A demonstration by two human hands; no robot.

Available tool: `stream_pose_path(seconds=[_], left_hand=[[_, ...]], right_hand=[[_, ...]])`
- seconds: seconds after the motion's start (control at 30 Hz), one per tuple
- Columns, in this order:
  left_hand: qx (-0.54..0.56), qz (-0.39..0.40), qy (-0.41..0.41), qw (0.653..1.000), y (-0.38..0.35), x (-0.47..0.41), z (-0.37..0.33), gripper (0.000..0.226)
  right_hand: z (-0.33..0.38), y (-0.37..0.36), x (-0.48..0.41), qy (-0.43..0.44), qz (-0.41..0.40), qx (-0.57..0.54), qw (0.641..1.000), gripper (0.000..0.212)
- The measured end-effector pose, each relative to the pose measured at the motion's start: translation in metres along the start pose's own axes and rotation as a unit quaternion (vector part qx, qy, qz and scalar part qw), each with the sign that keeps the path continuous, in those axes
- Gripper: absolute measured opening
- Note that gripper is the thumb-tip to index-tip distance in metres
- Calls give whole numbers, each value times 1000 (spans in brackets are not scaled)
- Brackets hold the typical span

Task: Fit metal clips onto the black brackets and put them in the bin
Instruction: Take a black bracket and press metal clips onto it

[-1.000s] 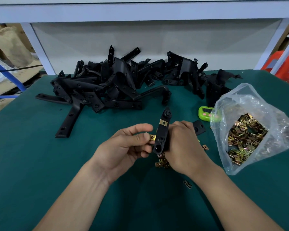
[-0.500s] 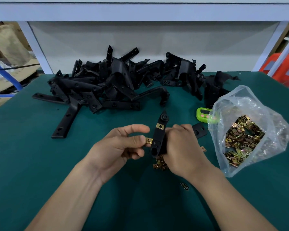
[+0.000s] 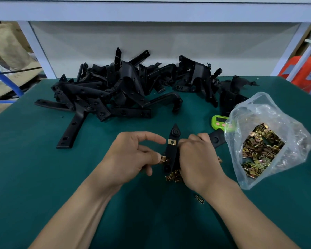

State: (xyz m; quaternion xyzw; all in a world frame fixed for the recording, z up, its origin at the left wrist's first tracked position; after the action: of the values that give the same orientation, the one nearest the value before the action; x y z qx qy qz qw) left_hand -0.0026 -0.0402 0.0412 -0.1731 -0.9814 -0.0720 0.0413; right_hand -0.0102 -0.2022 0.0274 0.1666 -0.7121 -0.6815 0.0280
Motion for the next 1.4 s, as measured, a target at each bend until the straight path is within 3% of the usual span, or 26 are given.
stream_pose_path(seconds=[0.27, 0.6, 0.87, 1.07, 1.4], left_hand=[[-20, -2, 6, 1000, -8, 2, 1, 35], [-15, -62, -3, 998, -3, -2, 3, 40], [-36, -3, 10, 999, -1, -2, -2, 43], [-64, -19, 2, 998, -4, 1, -3, 54], [49, -32, 39, 998, -3, -3, 6, 36]], right_hand=[[2, 4, 4, 3, 11, -5, 1000, 16], [5, 5, -2, -24, 32, 54, 998, 29], [7, 5, -1, -3, 32, 58, 998, 27], [9, 1, -1, 4, 30, 75, 997, 31], [-2, 4, 1, -58, 10, 10, 998, 33]])
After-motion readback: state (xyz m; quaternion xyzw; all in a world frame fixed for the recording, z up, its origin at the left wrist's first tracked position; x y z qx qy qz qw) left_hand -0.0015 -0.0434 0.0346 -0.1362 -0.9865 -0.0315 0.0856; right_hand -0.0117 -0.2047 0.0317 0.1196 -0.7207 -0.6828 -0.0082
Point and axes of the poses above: each hand's wrist, its own x-axis away from the middle knuckle, its own y-axis out of the back of the hand, z = x × y, the point moved 5 cm from there along -x, towards the middle knuckle, and after that the axes turned 1 degree about y, right-handed, at the moved point
